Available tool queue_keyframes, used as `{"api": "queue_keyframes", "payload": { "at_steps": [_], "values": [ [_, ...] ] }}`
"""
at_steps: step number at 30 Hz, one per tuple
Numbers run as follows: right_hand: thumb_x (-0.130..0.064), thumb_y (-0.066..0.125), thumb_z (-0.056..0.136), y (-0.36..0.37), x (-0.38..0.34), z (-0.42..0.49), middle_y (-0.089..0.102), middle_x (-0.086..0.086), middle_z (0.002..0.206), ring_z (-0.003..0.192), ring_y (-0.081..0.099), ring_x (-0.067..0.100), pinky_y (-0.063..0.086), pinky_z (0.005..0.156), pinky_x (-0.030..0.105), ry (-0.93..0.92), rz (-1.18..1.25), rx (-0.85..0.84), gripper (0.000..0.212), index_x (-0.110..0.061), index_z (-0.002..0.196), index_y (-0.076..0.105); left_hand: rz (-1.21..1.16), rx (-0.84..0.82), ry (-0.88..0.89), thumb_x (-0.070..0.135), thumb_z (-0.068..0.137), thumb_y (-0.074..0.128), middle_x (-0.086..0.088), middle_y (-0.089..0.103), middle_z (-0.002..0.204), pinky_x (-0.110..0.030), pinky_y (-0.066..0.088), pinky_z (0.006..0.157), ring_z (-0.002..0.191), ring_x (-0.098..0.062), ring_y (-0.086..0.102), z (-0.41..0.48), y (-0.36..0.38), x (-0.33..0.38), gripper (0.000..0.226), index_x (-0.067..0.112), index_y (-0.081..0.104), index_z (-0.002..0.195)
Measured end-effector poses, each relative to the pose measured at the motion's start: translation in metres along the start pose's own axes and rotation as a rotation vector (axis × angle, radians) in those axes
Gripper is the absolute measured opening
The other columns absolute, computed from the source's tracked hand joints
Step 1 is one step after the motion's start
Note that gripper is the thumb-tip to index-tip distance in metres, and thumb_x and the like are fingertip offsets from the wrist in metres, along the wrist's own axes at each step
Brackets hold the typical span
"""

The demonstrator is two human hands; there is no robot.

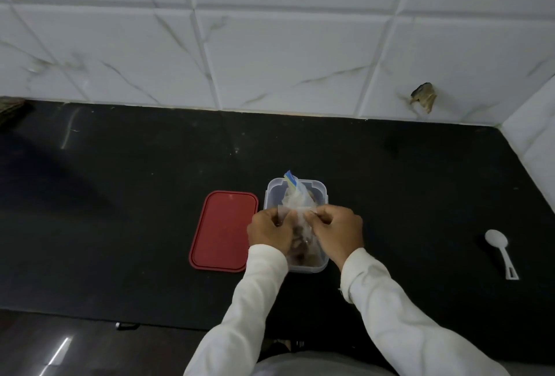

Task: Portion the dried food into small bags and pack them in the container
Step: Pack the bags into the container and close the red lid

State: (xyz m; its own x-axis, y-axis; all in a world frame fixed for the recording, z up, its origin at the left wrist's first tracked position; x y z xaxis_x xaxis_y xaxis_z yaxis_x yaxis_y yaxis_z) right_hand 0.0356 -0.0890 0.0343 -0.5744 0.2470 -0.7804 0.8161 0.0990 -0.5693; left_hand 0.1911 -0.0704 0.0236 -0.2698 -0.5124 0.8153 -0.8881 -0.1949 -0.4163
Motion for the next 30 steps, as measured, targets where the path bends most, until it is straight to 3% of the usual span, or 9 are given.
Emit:
{"api": "queue_keyframes", "payload": {
  "at_steps": [6,9,11,13,15,17,20,25,30],
  "values": [
    [-0.031,0.069,0.087,-0.002,-0.013,-0.002,0.066,-0.003,0.107,0.1,0.063,0.012,0.052,0.087,0.026,-0.109,-0.278,0.068,0.027,-0.02,0.112,0.063,0.316,0.054,0.264,0.017,0.092,0.065,-0.002,0.059,0.126,-0.039,0.052,0.095,0.111,-0.027,0.061,-0.011,-0.004,0.01,0.039,0.02,0.058,0.13],
    [-0.026,0.066,0.09,-0.005,-0.026,-0.011,0.055,-0.002,0.125,0.112,0.057,0.014,0.046,0.092,0.024,-0.236,-0.388,0.107,0.039,-0.02,0.127,0.055,0.501,0.073,0.554,0.008,0.081,0.076,-0.005,0.06,0.123,-0.041,0.059,0.075,0.098,-0.029,0.065,-0.02,0.0,0.012,0.036,0.011,0.067,0.116],
    [-0.026,0.059,0.095,0.003,-0.026,-0.016,0.052,0.0,0.13,0.118,0.054,0.015,0.041,0.098,0.025,-0.245,-0.5,-0.021,0.037,-0.019,0.13,0.054,0.55,0.032,0.668,0.0,0.065,0.084,-0.008,0.07,0.107,-0.038,0.06,0.058,0.083,-0.03,0.07,-0.022,0.007,0.005,0.034,0.01,0.074,0.096],
    [-0.019,0.052,0.098,0.018,-0.021,-0.021,0.056,0.007,0.127,0.119,0.054,0.022,0.04,0.1,0.029,-0.223,-0.623,-0.215,0.03,-0.012,0.127,0.056,0.639,-0.019,0.76,-0.001,0.064,0.082,-0.007,0.073,0.103,-0.034,0.059,0.055,0.083,-0.03,0.072,-0.024,0.012,0.004,0.032,0.011,0.076,0.092],
    [-0.011,0.051,0.097,0.031,-0.017,-0.026,0.059,0.013,0.122,0.115,0.056,0.029,0.044,0.097,0.034,-0.256,-0.672,-0.373,0.026,-0.004,0.121,0.058,0.79,-0.175,0.675,0.008,0.084,0.067,-0.004,0.063,0.13,-0.037,0.057,0.078,0.11,-0.028,0.066,-0.024,0.023,0.0,0.035,0.014,0.068,0.119],
    [-0.016,0.056,0.096,0.04,-0.009,-0.029,0.051,0.014,0.134,0.124,0.05,0.028,0.038,0.105,0.035,-0.242,-0.751,-0.515,0.038,-0.003,0.131,0.05,1.002,-0.321,0.568,0.018,0.097,0.051,-0.003,0.042,0.152,-0.038,0.047,0.099,0.133,-0.023,0.049,-0.019,0.033,-0.012,0.047,0.015,0.045,0.144],
    [-0.017,0.056,0.096,0.046,-0.011,-0.027,0.049,0.015,0.137,0.125,0.048,0.026,0.037,0.104,0.031,-0.319,-0.814,-0.557,0.04,-0.002,0.132,0.051,1.151,-0.453,0.493,0.024,0.098,0.051,-0.012,0.021,0.162,-0.04,0.035,0.114,0.149,-0.025,0.025,-0.013,0.042,-0.019,0.067,0.007,0.02,0.155],
    [-0.018,0.058,0.094,0.044,-0.014,-0.022,0.065,0.013,0.114,0.103,0.062,0.026,0.041,0.082,0.025,-0.305,-0.818,-0.623,0.025,-0.003,0.113,0.064,1.248,-0.588,0.382,0.03,0.1,0.048,-0.017,0.009,0.164,-0.045,0.023,0.12,0.152,-0.028,0.013,-0.004,0.05,-0.024,0.076,0.0,0.005,0.156],
    [-0.029,0.065,0.089,0.045,-0.024,-0.013,0.066,0.009,0.109,0.099,0.064,0.027,0.051,0.088,0.033,-0.336,-0.877,-0.677,0.03,-0.01,0.112,0.062,1.234,-0.615,0.267,0.029,0.1,0.051,-0.012,0.022,0.162,-0.042,0.029,0.117,0.147,-0.029,0.028,0.007,0.054,-0.022,0.071,0.004,0.015,0.156]
  ]
}}
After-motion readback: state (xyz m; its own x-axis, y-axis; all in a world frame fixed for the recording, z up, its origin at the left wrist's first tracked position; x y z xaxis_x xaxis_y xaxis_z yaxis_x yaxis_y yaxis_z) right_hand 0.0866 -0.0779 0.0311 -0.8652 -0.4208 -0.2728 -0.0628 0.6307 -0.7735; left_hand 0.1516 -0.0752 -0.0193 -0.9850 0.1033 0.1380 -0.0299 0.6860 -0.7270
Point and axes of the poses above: each hand's wrist, its own z-axis towards the middle knuckle, its own y-axis out of the palm, x = y × z, the point moved 6 cm from there along z, towards the middle knuckle
